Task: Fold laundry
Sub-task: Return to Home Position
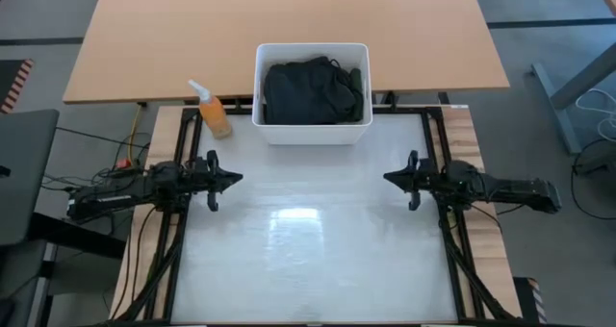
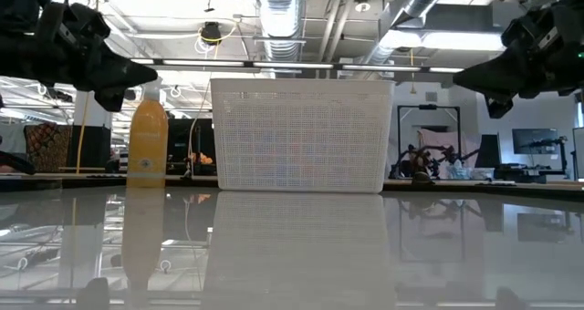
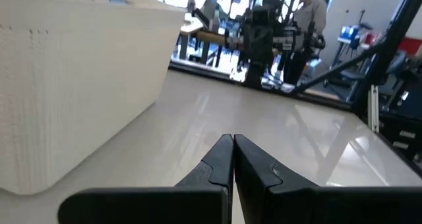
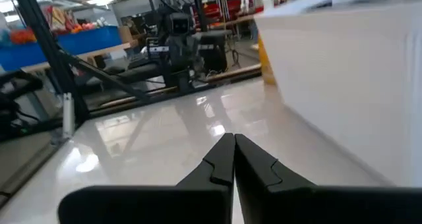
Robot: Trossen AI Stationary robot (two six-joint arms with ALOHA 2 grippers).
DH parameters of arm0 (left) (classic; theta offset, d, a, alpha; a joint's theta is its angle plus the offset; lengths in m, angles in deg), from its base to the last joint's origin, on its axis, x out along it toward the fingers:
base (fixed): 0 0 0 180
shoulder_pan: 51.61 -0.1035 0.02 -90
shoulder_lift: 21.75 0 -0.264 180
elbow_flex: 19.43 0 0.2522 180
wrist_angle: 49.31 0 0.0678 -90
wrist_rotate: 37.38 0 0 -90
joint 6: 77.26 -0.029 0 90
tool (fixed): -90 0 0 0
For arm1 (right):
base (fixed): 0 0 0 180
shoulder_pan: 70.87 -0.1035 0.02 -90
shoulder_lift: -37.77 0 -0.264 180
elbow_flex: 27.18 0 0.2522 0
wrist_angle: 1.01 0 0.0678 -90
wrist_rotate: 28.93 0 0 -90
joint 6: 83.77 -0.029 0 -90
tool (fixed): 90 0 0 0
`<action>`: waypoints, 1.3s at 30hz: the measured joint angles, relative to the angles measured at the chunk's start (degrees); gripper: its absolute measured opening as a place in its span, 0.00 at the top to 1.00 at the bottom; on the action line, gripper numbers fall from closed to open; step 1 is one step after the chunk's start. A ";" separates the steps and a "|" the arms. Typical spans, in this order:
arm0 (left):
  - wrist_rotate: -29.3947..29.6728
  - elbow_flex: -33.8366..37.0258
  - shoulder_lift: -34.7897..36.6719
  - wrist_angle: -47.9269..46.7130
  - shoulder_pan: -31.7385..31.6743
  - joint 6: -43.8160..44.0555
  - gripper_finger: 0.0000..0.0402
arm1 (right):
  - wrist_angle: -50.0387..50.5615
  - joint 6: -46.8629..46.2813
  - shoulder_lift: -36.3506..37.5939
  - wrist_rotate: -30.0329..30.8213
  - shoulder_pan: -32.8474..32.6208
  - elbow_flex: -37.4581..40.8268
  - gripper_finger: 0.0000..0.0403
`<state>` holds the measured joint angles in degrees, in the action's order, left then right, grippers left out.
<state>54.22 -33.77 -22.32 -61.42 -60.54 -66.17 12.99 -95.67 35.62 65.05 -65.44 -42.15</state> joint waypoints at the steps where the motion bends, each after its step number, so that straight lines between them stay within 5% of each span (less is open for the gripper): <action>1: 0.23 0.00 -0.22 0.04 -0.01 0.05 1.00 | 0.01 -1.64 -0.40 -0.21 -0.06 0.00 0.90; 39: 2.08 -0.50 -0.55 -1.31 -0.01 -0.76 1.00 | 0.18 -2.69 -0.85 0.31 -0.15 0.07 0.87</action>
<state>56.30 -34.27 -22.88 -62.74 -60.56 -66.93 13.17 -98.36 34.77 65.36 -65.59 -42.09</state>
